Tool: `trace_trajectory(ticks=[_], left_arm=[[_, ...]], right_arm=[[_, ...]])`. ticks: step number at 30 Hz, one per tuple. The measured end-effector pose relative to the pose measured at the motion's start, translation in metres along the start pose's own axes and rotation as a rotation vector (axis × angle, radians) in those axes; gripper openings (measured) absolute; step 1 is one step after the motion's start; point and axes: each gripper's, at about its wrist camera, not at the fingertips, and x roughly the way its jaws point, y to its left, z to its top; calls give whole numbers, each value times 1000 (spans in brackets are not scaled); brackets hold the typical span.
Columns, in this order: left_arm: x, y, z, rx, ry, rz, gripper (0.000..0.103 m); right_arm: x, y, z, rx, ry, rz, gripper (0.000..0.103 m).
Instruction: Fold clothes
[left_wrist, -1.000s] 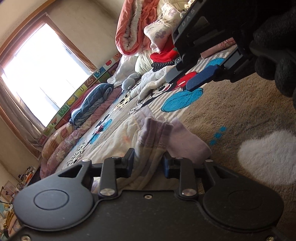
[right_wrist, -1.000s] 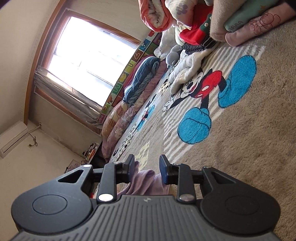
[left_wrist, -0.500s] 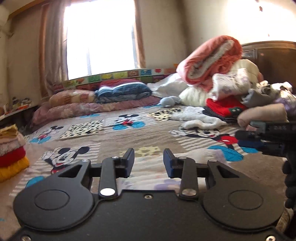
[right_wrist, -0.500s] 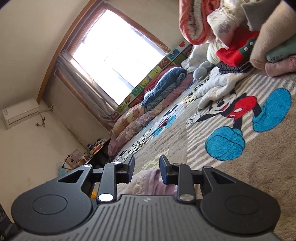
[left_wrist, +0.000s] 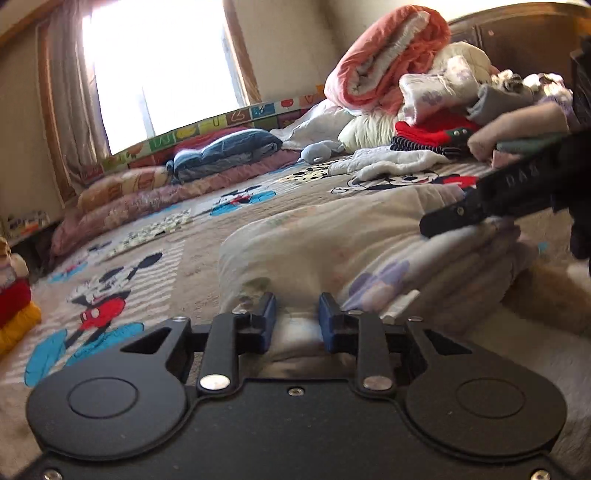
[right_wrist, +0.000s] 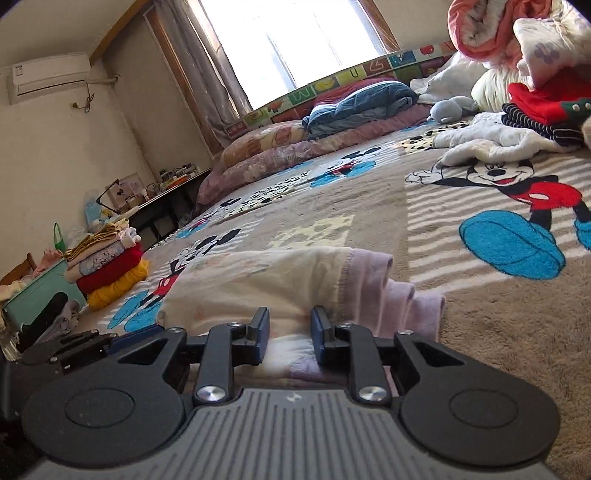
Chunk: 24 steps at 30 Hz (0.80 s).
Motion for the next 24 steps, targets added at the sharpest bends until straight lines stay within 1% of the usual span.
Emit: trace_trajectory(ticks=[2,4,7,8,10,11,12,13,14,15,17,19,21,22,24], left_arm=[[6,-9,-8,50,6,-8,23],[5,0,-2,5,3,-22,23],[3,15,8,-64,-1,-42,23],[2,19,12,-87,-2,-49,23],[0,29,19,-132,-5,-63,23],[0,34,22,-155,-7,-70,23],[-1,39,25,-178,-8,-77,23],[-2,43,29,-201,-10,-84,23],[-2,48,32,-224,-11,-91,23],[-3,53,36,-246,-12,-98,23],[-4,62,42,-288,-15,-111,23],[10,58,47,-266,-14,-121,24],[24,54,47,-268,-1,-147,24],[33,49,40,-255,36,-155,28],[52,38,27,-230,110,-170,29]], right_arm=[[5,-7,-4,25,26,-18,5],[9,-15,-8,50,52,-35,2],[5,-7,-8,22,33,-41,2],[1,-1,-6,-5,17,-44,8],[-7,14,-4,-87,-23,-52,26],[-11,24,-2,-148,-52,-66,47],[-14,33,0,-210,-81,-81,66],[-15,37,1,-232,-92,-79,71],[-15,41,2,-250,-102,-76,71],[-12,43,4,-264,-98,-68,68],[-3,48,7,-306,-89,-77,67],[1,48,6,-324,-73,-78,66],[7,49,5,-338,-49,-90,66],[11,47,4,-341,-23,-109,66],[22,35,2,-304,64,-135,66]])
